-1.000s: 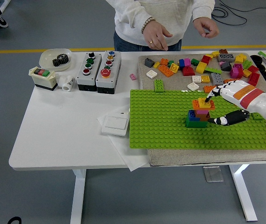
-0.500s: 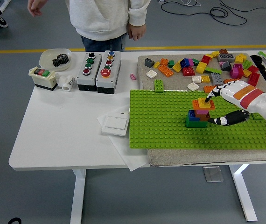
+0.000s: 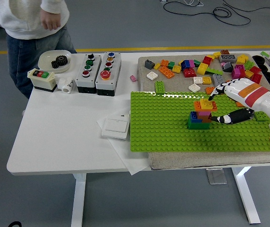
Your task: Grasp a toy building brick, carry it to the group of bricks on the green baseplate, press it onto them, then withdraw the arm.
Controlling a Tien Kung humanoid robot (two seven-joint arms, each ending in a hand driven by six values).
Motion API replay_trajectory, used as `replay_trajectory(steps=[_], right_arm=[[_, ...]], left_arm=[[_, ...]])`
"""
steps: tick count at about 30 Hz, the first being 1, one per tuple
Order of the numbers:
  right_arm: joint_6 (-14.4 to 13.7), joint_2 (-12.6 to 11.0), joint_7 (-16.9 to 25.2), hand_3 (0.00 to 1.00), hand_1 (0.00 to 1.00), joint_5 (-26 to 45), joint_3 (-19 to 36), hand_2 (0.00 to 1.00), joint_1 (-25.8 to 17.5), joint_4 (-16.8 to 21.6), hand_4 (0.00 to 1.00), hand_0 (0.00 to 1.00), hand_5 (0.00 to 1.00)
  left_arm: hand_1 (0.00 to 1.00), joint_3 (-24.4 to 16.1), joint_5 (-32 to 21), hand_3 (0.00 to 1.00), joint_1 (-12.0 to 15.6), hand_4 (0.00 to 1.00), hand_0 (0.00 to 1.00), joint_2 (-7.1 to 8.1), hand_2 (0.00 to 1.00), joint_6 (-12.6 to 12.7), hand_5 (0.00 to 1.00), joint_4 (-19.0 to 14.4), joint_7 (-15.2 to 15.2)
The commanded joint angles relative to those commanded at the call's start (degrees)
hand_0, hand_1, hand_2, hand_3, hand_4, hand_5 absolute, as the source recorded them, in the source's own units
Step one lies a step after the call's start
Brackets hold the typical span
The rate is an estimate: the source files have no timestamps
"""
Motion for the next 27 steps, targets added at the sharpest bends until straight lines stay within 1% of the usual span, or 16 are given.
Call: replay_trajectory(steps=[9,16,17,22,23,27], right_arm=[[-0.2,-0.2,0.2,0.626,0.656,0.8,1.0,0.716,0.1,0.5,0.868,0.661,0.541],[-0.2,-0.1,0.3,0.629,0.657,4.3,2.9,0.716,0.1,1.2,0.869,0.661,0.539],[-0.2,-0.1,0.3,0.637,0.657,5.1,3.2,0.721,0.1,1.3,0.871,0.681,0.538],[-0.3,0.0,0.3,0.637,0.657,11.6,4.6,0.721,0.0,1.9,0.871,0.681,0.538],[-0.1,0.1,0.2,0.682,0.696,14.0,5.1,0.741,-0.1,2.1,0.878,0.720,0.543],[1.3,0.3,-0.7,0.682,0.696,22.6,6.0,0.741,-0.3,3.0,0.878,0.720,0.543]], left_arm=[[0.826,0.2,0.0,0.613,-0.1,0.693,0.824,0.02,0.800,0.0,0.608,0.0,-0.1],[0.826,0.2,0.0,0.612,-0.2,0.693,0.824,0.05,0.799,-0.2,0.607,0.0,-0.2],[0.826,0.2,0.0,0.613,-0.2,0.693,0.823,0.06,0.800,-0.2,0.608,0.0,-0.2],[0.826,0.1,0.0,0.613,-0.2,0.693,0.823,0.06,0.800,-0.1,0.608,0.0,-0.2],[0.826,0.2,0.0,0.613,-0.2,0.693,0.823,0.08,0.799,-0.1,0.608,0.0,-0.2],[0.826,0.1,0.0,0.613,-0.2,0.693,0.823,0.11,0.799,-0.1,0.608,0.0,-0.2]])
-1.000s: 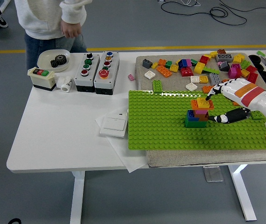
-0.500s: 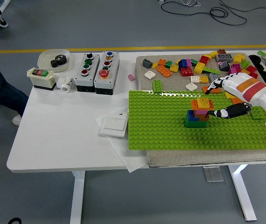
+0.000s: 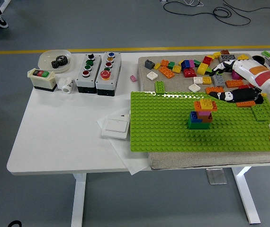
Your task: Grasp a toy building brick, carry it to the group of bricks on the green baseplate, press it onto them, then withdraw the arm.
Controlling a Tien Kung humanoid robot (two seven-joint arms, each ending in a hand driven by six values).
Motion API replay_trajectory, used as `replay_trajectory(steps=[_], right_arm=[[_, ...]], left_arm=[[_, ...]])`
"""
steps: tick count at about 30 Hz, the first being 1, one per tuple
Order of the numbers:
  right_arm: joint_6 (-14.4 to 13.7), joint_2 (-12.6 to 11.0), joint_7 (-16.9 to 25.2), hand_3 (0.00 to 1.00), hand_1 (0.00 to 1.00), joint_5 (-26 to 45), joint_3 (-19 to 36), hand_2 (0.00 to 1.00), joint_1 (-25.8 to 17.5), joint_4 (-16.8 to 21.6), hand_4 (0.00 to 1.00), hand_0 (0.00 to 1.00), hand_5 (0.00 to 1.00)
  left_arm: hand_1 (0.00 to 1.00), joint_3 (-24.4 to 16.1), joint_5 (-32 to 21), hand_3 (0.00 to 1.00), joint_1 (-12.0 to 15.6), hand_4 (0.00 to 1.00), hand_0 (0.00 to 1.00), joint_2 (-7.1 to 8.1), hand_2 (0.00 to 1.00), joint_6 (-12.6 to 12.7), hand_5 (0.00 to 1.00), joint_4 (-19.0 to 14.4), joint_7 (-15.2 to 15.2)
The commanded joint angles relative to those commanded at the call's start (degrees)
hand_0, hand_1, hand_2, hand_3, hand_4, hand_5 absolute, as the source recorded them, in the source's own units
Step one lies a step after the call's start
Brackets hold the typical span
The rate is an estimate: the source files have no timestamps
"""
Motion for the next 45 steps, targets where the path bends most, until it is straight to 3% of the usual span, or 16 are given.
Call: replay_trajectory(steps=[1,2,7,8,13,14,15,30,45], right_arm=[[0.6,0.1,-0.4,0.682,0.696,2.6,0.3,0.741,-0.1,0.5,0.878,0.720,0.543],[1.1,0.1,-0.7,0.810,0.768,4.8,0.5,0.806,-0.1,0.8,0.912,0.791,0.593],[4.0,0.3,-3.5,0.810,0.768,17.1,2.1,0.806,-0.4,2.9,0.912,0.791,0.593],[4.4,0.4,-4.3,0.847,0.808,19.4,2.7,0.842,-0.5,3.3,0.994,0.840,0.721],[5.9,0.5,-7.7,0.847,0.808,31.7,5.7,0.842,-1.1,4.2,0.994,0.840,0.721],[6.1,0.4,-8.2,0.899,0.840,33.9,6.5,0.871,-1.4,4.3,0.998,0.895,0.829],[6.3,0.4,-8.5,0.899,0.840,36.5,7.2,0.871,-1.6,4.3,0.998,0.895,0.829],[7.9,0.5,-8.1,0.907,0.849,72.1,11.1,0.878,-3.0,3.8,0.998,0.911,0.927],[8.8,1.0,-8.9,0.900,0.856,74.3,11.0,0.878,-3.0,2.1,0.998,0.935,0.960]], left_arm=[[0.826,0.0,0.0,0.613,0.0,0.693,0.823,0.01,0.799,0.0,0.608,0.0,0.0],[0.824,0.0,0.0,0.613,0.0,0.693,0.823,0.01,0.799,0.0,0.608,0.0,0.0],[0.824,-0.1,0.0,0.613,0.0,0.693,0.823,0.04,0.799,0.0,0.608,0.0,0.1],[0.824,-0.2,0.0,0.613,0.1,0.693,0.823,0.03,0.799,0.0,0.608,0.1,0.1],[0.824,-0.4,0.0,0.613,0.2,0.693,0.823,0.00,0.799,0.1,0.608,0.1,-0.1],[0.827,-0.4,0.0,0.613,0.2,0.693,0.826,-0.01,0.799,0.2,0.608,0.1,-0.1],[0.827,-0.5,0.0,0.613,0.2,0.693,0.826,-0.02,0.799,0.2,0.608,0.1,-0.1],[0.827,-1.0,0.0,0.612,0.0,0.693,0.828,0.06,0.799,0.4,0.607,0.3,0.4],[0.827,-3.3,0.0,0.612,0.5,0.695,0.828,-0.12,0.800,0.7,0.607,0.5,0.3]])
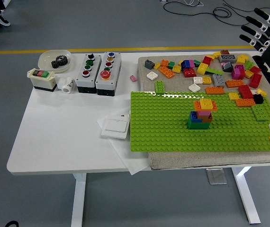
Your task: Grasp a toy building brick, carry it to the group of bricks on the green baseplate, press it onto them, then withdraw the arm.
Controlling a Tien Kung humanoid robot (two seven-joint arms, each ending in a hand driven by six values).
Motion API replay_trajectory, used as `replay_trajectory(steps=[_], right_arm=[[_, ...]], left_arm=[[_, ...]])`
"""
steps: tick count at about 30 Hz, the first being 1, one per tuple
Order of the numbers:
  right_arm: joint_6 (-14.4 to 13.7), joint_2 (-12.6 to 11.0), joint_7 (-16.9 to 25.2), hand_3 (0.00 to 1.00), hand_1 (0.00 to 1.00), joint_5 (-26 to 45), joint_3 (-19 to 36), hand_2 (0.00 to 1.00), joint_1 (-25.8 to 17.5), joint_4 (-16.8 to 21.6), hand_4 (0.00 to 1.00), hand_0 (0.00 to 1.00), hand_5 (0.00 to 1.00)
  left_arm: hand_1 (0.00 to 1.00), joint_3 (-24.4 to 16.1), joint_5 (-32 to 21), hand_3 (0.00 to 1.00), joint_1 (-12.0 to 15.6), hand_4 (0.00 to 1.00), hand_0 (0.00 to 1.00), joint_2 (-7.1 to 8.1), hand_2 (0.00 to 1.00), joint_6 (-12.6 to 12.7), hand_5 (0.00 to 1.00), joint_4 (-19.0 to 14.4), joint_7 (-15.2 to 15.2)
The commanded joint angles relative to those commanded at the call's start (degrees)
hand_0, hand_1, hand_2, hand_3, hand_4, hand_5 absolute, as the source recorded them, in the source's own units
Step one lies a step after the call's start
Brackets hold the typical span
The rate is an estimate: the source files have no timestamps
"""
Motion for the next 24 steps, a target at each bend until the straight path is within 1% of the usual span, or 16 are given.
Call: replay_trajectory(steps=[4,5,8,10,11,12,14,19,24], right_arm=[[1.5,0.1,-0.6,0.900,0.856,-1.5,-0.8,0.878,0.4,-0.9,0.998,0.935,0.960],[1.9,0.1,-0.7,0.891,0.854,-2.1,-1.1,0.873,0.5,-1.2,0.998,0.936,0.984],[2.8,0.2,-1.1,0.891,0.854,-2.8,-1.4,0.873,0.6,-2.0,0.998,0.936,0.984],[3.9,0.3,-1.5,0.891,0.854,-3.6,-1.8,0.873,0.5,-3.2,0.998,0.936,0.984],[4.0,0.3,-1.5,0.878,0.849,-3.7,-1.8,0.865,0.5,-3.2,0.998,0.938,0.998],[4.9,0.3,-1.9,0.878,0.849,-4.3,-1.9,0.865,0.4,-4.2,0.998,0.938,0.998],[5.6,0.3,-2.1,0.878,0.849,-4.8,-1.9,0.865,0.3,-4.9,0.998,0.938,0.998],[6.6,0.1,-2.3,0.874,0.849,-5.6,-1.4,0.863,-0.2,-6.3,0.998,0.938,0.998],[7.0,-0.2,-1.7,0.873,0.848,-7.7,-1.2,0.859,-0.5,-7.9,0.998,0.938,0.998]], left_arm=[[0.827,-1.0,0.0,0.612,0.1,0.695,0.828,-0.13,0.800,0.4,0.607,0.1,0.1],[0.828,-1.3,0.0,0.614,0.1,0.695,0.830,-0.16,0.798,0.5,0.607,0.1,0.1],[0.828,-1.7,0.0,0.614,0.3,0.695,0.830,-0.20,0.798,0.6,0.607,0.1,0.2],[0.828,-2.6,0.0,0.614,0.5,0.695,0.830,-0.25,0.798,0.6,0.607,0.1,0.1],[0.828,-2.7,0.0,0.613,0.5,0.695,0.830,-0.26,0.800,0.6,0.608,0.1,0.1],[0.828,-2.8,0.0,0.613,0.8,0.695,0.830,-0.22,0.800,0.8,0.608,0.2,0.1],[0.828,-3.0,0.0,0.613,1.0,0.695,0.830,-0.19,0.800,1.0,0.608,0.2,0.2],[0.830,-3.3,0.0,0.613,1.6,0.695,0.832,-0.22,0.803,1.6,0.608,0.5,0.5],[0.832,-2.8,0.0,0.614,2.4,0.695,0.842,-0.30,0.805,2.2,0.607,0.7,0.7]])
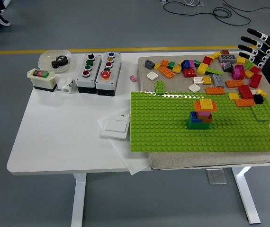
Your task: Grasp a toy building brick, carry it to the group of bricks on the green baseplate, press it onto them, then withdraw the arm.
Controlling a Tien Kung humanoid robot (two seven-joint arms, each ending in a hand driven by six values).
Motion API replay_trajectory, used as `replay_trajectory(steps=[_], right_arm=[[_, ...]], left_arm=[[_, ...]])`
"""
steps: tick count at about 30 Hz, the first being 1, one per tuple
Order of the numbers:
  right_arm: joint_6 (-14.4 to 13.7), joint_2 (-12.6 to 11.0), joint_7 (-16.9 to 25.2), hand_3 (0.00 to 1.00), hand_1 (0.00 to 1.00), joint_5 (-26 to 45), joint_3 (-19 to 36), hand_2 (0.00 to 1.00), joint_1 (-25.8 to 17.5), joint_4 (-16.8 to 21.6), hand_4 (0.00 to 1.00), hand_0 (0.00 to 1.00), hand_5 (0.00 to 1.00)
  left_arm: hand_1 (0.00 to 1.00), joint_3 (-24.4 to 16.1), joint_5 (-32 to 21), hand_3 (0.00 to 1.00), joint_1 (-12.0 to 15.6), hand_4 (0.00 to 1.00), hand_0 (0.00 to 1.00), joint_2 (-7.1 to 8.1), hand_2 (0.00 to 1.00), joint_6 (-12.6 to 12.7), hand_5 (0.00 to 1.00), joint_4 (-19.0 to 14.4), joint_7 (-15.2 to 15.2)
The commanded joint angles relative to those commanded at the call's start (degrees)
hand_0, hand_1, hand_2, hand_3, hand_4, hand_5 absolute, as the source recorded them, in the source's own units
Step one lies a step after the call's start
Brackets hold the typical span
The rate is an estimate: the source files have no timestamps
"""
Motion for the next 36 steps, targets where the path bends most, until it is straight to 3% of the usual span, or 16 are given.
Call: replay_trajectory(steps=[19,36], right_arm=[[-1.3,-2.2,3.4,0.864,0.848,0.6,2.4,0.850,-2.6,-7.7,0.998,0.945,0.998],[-0.8,-3.8,3.3,0.859,0.847,1.6,5.2,0.848,-4.4,-8.4,0.998,0.953,0.998]], left_arm=[[0.842,1.9,0.0,0.613,2.3,0.695,0.863,0.12,0.809,1.7,0.607,0.7,0.3],[0.845,4.0,0.0,0.615,3.7,0.696,0.871,0.11,0.821,3.6,0.609,1.2,-0.1]])
